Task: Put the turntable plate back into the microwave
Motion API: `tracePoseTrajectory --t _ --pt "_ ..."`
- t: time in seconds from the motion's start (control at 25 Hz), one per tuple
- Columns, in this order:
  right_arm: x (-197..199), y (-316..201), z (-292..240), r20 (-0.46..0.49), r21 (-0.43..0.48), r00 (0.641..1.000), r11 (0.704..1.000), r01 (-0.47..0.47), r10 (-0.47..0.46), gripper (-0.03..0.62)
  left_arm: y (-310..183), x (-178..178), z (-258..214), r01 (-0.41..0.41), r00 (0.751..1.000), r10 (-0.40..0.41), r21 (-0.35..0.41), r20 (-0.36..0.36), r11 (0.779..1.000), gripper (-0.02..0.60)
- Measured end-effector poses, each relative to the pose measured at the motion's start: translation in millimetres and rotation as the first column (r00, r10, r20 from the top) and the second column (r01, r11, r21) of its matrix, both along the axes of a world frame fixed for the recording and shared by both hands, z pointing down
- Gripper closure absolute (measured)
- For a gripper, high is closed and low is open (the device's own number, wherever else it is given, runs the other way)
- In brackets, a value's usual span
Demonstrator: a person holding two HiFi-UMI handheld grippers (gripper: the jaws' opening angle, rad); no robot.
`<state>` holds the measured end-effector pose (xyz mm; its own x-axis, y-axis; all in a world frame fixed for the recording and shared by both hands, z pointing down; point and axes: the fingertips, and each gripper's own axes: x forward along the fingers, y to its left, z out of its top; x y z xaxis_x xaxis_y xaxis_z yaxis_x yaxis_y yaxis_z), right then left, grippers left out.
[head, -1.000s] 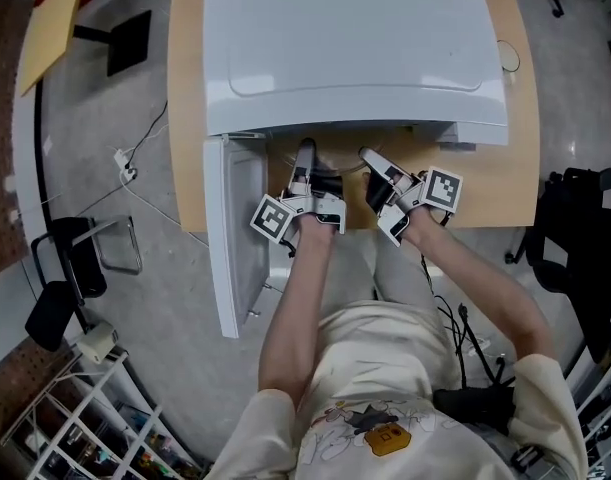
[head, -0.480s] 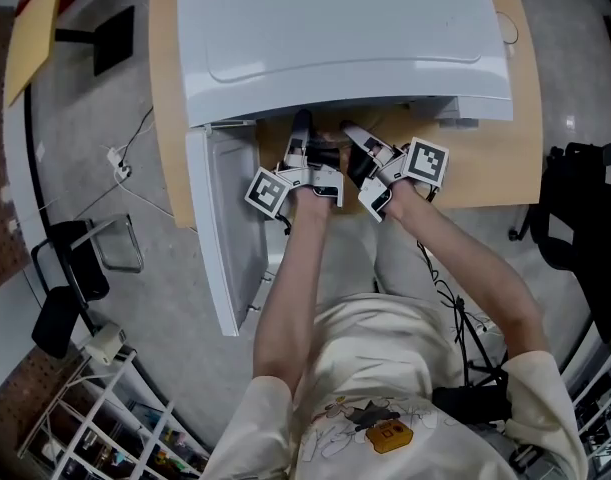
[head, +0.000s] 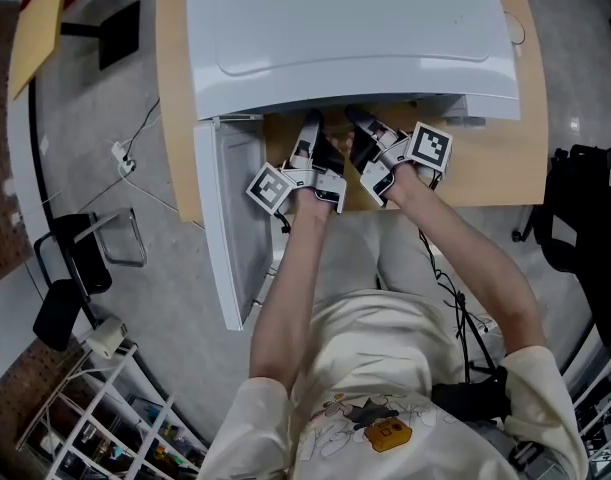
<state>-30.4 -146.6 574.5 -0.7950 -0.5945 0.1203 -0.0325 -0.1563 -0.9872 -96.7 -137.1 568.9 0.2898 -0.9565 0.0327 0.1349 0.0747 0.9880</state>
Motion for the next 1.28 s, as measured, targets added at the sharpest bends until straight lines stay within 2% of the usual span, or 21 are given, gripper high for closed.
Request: tracePoseTrajectory --t 0.12,0.24,0.36,0.52,0.68,0.76,0.84,0.96,1.04,1.16,1.28 --pt "-1 -5 6 -0.026 0.001 1.000 1.000 0.005 -0.005 0.562 10 4 3 -0.010 0.999 0.011 -0.030 0.032 0.999 0.445" --pt "-1 -10 8 -0.058 0.022 0.998 1.000 0.020 -0.019 0.562 13 8 5 -0.012 0.999 0.015 -0.062 0.050 0.998 0.539" --pt "1 -20 8 -0.062 0.021 0.998 1.000 -0.004 0.005 0.562 4 9 4 -0.005 0.999 0.008 -0.080 0.040 0.997 0.545" --pt "2 -36 3 -0.029 0.004 0.998 0.998 -0.063 0.064 0.558 -13 7 8 -0.009 0.998 0.016 -0.098 0.067 0.995 0.545" --pt "0 -23 2 -0.033 -0.025 0.999 0.999 -0.032 0.031 0.479 -13 1 24 -0.015 0.995 0.032 -0.166 0.099 0.986 0.551" --pt "0 -11 5 -0.046 -0.046 0.999 0.999 -0.012 0.010 0.495 -13 -2 26 -0.009 0.995 0.026 -0.168 0.098 0.986 0.551" --pt "2 -5 10 -0.068 -0.055 0.998 0.998 -0.003 -0.001 0.558 -13 -2 26 -0.007 0.995 0.023 -0.169 0.093 0.986 0.551" --pt "3 -7 14 -0.088 -0.054 0.996 0.999 -0.005 0.000 0.562 -16 -1 26 -0.014 0.995 0.030 -0.171 0.091 0.985 0.552" --pt "2 -9 14 -0.082 -0.066 0.997 0.998 -0.018 0.012 0.562 -19 0 21 -0.022 0.996 0.034 -0.146 0.084 0.989 0.551" --pt "5 -13 16 -0.084 -0.073 0.996 0.996 -0.045 0.039 0.564 -19 2 16 -0.019 0.994 0.032 -0.121 0.107 0.992 0.489" --pt "9 -21 17 -0.097 -0.073 0.993 0.995 -0.073 0.065 0.567 -14 4 16 0.021 0.992 -0.007 -0.117 0.122 0.993 0.477"
